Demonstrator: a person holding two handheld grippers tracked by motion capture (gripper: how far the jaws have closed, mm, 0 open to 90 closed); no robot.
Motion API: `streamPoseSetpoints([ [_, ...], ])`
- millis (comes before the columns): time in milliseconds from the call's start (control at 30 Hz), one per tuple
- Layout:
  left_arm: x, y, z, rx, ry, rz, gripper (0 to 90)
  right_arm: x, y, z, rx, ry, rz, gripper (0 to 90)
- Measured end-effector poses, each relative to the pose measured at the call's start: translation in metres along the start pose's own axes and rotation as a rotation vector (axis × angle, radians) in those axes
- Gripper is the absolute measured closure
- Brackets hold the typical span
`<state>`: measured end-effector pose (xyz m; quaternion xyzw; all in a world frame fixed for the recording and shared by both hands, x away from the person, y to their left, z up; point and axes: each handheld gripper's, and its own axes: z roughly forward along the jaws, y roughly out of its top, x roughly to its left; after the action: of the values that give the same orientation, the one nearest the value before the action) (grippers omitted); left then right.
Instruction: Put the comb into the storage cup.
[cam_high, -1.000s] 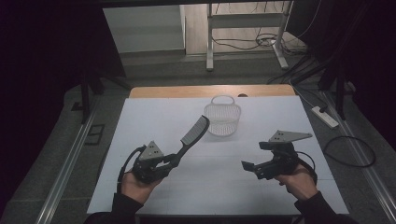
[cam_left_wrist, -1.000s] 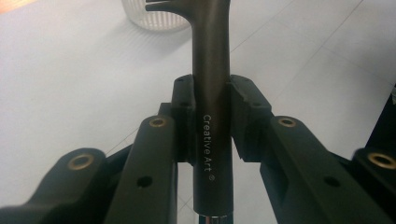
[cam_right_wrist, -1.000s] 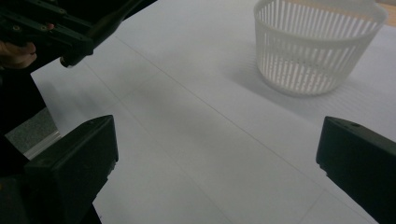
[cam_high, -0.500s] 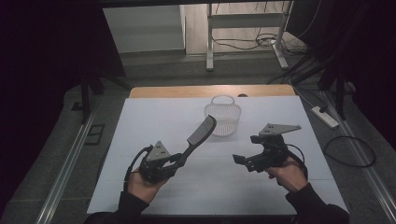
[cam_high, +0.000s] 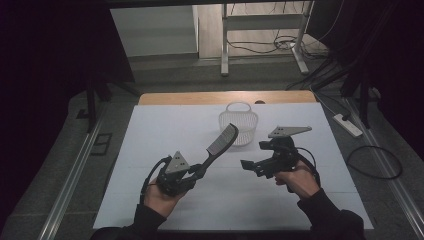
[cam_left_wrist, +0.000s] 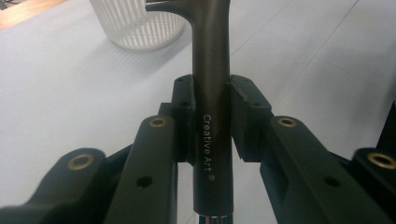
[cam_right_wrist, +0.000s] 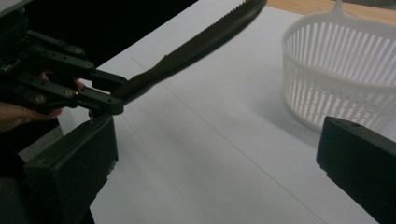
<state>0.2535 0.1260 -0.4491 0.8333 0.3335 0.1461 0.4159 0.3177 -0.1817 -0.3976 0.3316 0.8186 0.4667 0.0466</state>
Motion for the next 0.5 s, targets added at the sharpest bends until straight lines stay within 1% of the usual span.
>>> streamPoseSetpoints([
  [100, -0.001, 0.001, 0.002, -0.005, -0.001, 0.001, 72.3, 0.0, 0.002, 0.004, 0.0, 0.002, 0.002, 0.0],
  [133, -0.002, 0.002, 0.002, -0.011, -0.003, -0.002, 72.3, -0.001, 0.004, 0.006, 0.009, 0.011, 0.011, 0.0],
  [233, -0.003, 0.002, 0.003, -0.011, -0.008, -0.003, 72.3, -0.001, 0.006, 0.008, 0.022, 0.015, 0.019, 0.0],
  [400, -0.005, 0.003, 0.005, -0.018, -0.01, -0.002, 72.3, 0.0, 0.011, 0.012, 0.046, -0.001, 0.048, 0.0],
  [500, -0.006, 0.003, 0.006, -0.023, -0.011, -0.001, 72.3, 0.001, 0.014, 0.015, 0.055, -0.007, 0.058, 0.0],
])
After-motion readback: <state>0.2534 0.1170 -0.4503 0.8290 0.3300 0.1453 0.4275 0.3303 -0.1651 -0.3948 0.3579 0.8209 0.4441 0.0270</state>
